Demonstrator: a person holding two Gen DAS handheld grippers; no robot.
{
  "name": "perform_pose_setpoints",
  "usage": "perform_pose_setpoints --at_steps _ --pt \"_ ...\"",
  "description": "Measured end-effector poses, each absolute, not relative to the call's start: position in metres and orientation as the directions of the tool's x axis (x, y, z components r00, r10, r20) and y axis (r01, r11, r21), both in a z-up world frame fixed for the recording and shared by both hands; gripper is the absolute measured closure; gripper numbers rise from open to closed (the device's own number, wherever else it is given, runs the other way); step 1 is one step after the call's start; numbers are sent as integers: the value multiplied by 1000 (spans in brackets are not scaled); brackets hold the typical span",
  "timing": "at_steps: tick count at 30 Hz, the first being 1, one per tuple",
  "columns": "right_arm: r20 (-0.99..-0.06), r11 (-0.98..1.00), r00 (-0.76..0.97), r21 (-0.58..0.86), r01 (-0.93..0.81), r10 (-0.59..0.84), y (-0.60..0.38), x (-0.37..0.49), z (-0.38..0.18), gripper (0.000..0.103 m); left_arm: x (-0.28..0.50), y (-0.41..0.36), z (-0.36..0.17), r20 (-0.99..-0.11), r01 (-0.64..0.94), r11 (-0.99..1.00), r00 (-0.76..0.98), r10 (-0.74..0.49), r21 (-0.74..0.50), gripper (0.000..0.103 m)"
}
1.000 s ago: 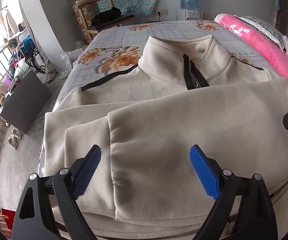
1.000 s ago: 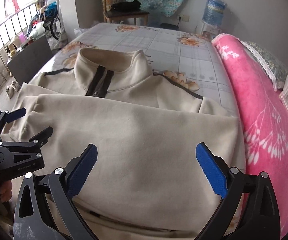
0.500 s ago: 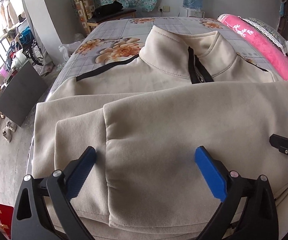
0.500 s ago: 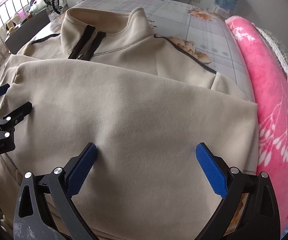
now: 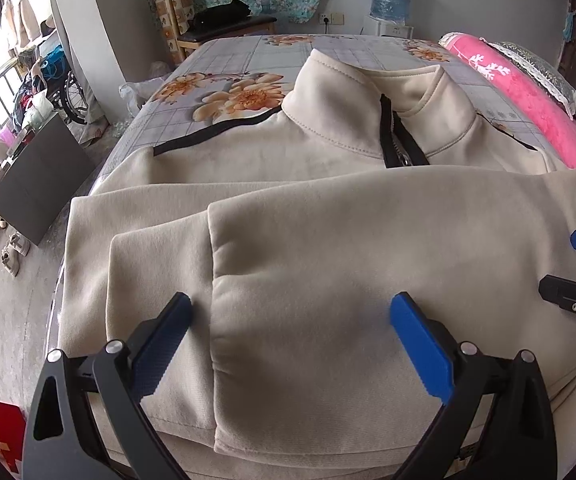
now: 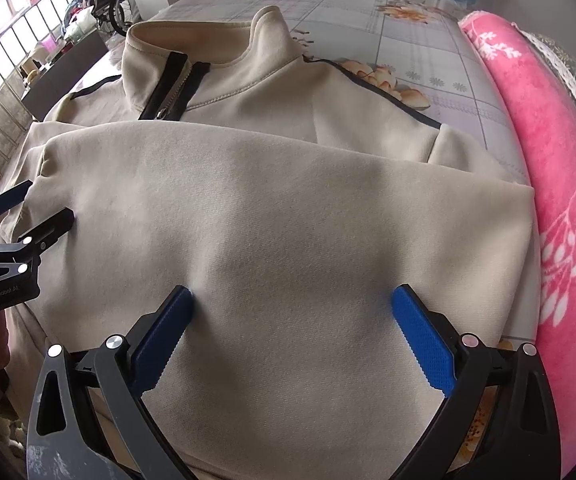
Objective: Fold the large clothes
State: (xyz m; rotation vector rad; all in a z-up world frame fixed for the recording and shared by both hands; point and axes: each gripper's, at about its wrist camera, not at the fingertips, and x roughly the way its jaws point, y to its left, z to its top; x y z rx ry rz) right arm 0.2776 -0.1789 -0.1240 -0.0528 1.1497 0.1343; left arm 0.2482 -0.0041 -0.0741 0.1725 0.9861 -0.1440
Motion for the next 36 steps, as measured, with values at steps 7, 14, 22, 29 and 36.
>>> perform_pose_setpoints --at_steps 7,14,22,29,36 --pt "-891 975 445 -13 -223 90 -167 299 -72 8 249 -2 -76 -833 226 972 547 -75 60 5" --pt "-816 933 504 113 -341 283 -119 373 -11 14 249 -1 -77 -829 233 971 552 -87 54 5" --pt "-929 951 217 273 -145 300 -94 474 -62 78 248 -1 -77 -822 236 970 562 -92 53 5" --pt "-987 976 23 151 -156 156 -69 515 -93 75 247 -1 -78 -819 242 969 565 -100 49 5" --pt "-984 979 -156 110 -170 83 -56 522 -115 71 247 -1 -78 -816 242 969 569 -104 46 5"
